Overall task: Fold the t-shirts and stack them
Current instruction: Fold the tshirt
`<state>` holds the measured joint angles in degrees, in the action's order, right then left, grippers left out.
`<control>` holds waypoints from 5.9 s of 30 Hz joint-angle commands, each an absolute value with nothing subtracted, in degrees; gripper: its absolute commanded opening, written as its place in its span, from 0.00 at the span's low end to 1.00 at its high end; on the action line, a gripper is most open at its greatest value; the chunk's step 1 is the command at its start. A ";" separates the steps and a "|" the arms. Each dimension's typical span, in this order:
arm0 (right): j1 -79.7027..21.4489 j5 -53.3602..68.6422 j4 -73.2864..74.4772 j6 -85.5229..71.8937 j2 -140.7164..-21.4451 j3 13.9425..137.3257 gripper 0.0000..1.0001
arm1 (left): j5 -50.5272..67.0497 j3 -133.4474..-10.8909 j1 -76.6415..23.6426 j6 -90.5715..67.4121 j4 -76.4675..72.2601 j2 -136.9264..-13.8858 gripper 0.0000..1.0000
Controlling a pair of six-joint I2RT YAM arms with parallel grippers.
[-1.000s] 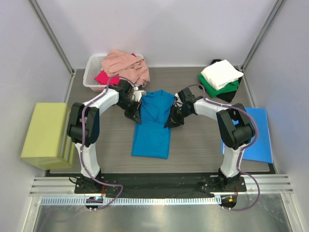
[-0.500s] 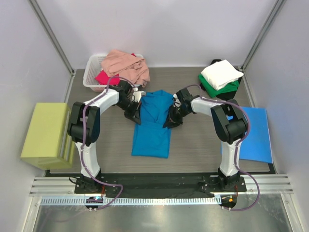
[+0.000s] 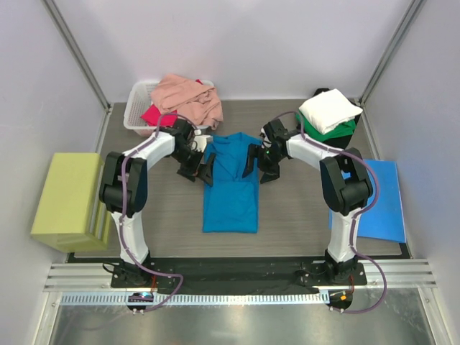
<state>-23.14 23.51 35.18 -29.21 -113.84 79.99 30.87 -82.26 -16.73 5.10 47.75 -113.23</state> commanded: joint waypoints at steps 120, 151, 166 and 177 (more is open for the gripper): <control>-41.13 29.27 40.69 -44.83 -73.30 46.66 0.01 | 37.79 -66.62 -41.04 12.66 67.15 -90.35 0.00; -24.17 30.93 38.32 -33.84 -104.23 85.33 0.01 | 30.85 -91.57 -19.16 9.58 64.95 -107.04 0.00; -21.27 32.61 37.18 -33.75 -116.10 95.97 0.01 | 29.97 -119.79 -14.59 10.81 74.09 -128.92 0.00; -19.69 35.06 34.37 -36.21 -112.43 94.58 0.01 | 32.08 -129.62 -14.68 10.11 77.25 -131.84 0.00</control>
